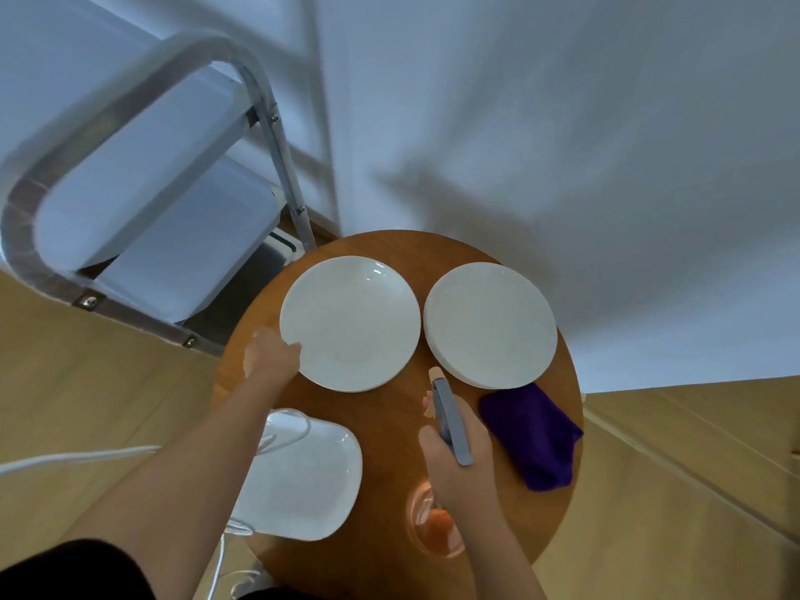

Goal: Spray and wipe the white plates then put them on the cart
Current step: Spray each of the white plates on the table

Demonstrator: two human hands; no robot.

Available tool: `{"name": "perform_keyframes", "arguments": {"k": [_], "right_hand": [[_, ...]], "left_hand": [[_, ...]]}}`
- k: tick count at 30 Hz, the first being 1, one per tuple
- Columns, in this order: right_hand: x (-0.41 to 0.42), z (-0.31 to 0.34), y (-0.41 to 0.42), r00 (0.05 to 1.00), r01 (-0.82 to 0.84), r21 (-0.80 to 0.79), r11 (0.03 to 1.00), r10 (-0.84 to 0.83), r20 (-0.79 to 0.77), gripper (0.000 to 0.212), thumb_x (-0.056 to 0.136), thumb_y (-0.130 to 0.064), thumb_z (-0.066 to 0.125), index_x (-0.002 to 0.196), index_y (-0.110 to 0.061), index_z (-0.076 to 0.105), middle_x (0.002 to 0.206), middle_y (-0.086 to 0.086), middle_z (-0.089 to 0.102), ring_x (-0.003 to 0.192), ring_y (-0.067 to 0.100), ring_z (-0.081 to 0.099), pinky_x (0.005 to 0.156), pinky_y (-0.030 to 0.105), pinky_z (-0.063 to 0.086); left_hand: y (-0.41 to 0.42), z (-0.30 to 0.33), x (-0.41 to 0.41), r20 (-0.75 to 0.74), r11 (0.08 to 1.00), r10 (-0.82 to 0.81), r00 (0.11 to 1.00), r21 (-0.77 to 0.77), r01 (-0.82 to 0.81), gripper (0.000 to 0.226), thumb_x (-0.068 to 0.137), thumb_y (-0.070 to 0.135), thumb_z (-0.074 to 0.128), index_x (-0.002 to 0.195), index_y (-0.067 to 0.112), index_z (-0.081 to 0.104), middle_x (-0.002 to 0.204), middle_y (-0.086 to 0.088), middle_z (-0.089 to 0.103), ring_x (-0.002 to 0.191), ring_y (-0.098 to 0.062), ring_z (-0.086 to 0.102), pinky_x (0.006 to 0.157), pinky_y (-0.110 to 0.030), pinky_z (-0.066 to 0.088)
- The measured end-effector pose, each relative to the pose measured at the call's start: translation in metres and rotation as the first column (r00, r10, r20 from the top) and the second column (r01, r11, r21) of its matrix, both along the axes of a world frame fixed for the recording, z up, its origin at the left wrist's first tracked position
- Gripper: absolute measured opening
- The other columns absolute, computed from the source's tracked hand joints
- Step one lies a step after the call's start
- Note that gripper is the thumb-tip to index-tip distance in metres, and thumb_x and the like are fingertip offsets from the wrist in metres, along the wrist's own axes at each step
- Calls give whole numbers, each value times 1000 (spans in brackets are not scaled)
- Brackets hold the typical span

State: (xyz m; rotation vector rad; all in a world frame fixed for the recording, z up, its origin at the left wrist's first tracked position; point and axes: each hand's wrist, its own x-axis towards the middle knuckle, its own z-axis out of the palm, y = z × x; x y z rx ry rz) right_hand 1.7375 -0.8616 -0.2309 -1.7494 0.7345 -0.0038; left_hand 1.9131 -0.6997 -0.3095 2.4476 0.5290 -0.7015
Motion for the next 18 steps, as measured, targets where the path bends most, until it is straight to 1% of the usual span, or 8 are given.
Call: {"name": "perform_keyframes", "arguments": {"k": [1, 2, 5, 8, 10, 11, 14, 18], "right_hand": [[1, 1, 5, 1000, 5, 5, 1000, -5, 9, 41, 84, 6, 57, 79, -35, 62, 62, -14, 56, 55, 4, 53, 53, 7, 43], [4, 1, 10, 1000, 6, -21, 1000, -6, 6, 37, 83, 7, 57, 78, -30, 61, 60, -11, 52, 52, 6, 49, 50, 7, 42], [13, 1, 25, 1000, -11, -56, 998, 10, -27, 37, 83, 3, 58, 72, -31, 49, 63, -6, 48, 54, 8, 44, 48, 7, 42], [16, 0, 35, 999, -13, -50, 999, 11, -34, 36, 83, 3, 57, 73, -31, 49, 64, -4, 49, 55, 9, 45, 49, 9, 43], [19, 1, 41, 1000, -12, -69, 998, 11, -19, 36, 83, 3, 57, 75, -31, 51, 62, -5, 48, 52, 5, 45, 49, 9, 42], [20, 1, 43, 1000, -12, -75, 997, 11, -12, 36, 82, 4, 57, 76, -31, 51, 61, -6, 46, 51, 3, 45, 48, 9, 41], [23, 2, 50, 1000, 11, -81, 997, -10, 13, 37, 81, 5, 57, 75, -30, 51, 56, -9, 46, 51, 0, 45, 48, 9, 40], [25, 1, 57, 993, 87, -139, 986, -75, 86, 40, 80, 9, 56, 66, -26, 44, 55, -18, 48, 50, 2, 45, 44, 8, 37]], "left_hand": [[3, 0, 3, -5, 1000, -23, 1000, -10, 23, 25, 93, 21, 61, 108, 3, 53, 108, -19, 62, 83, -25, 58, 68, -28, 48], [5, 0, 4, -7, 999, -36, 999, -24, 36, 24, 94, 19, 60, 109, 3, 53, 108, -18, 62, 84, -25, 59, 67, -28, 50], [4, 1, 2, 42, 999, -4, 999, -50, 6, 32, 95, 12, 54, 124, 3, 42, 101, -13, 56, 79, -21, 54, 57, -25, 43], [0, 4, 1, 117, 987, 120, 986, -117, -106, 32, 96, 7, 48, 124, 8, 34, 82, -2, 45, 67, -13, 46, 48, -20, 35], [2, 5, 3, 122, 956, 219, 968, -223, -189, 28, 95, 6, 50, 118, 12, 36, 83, -1, 47, 66, -12, 46, 48, -19, 36], [4, 6, 3, 107, 934, 258, 960, -284, -219, 30, 94, 6, 53, 119, 14, 38, 88, -1, 49, 68, -13, 49, 51, -19, 39], [12, 10, 3, 18, 838, 339, 940, -459, -294, 39, 91, 6, 61, 127, 15, 52, 109, -2, 56, 90, -20, 57, 64, -28, 51], [21, 15, -4, -185, 612, 504, 843, -612, -500, 31, 87, 2, 64, 112, 21, 61, 111, 0, 59, 97, -23, 60, 65, -30, 57]]}}
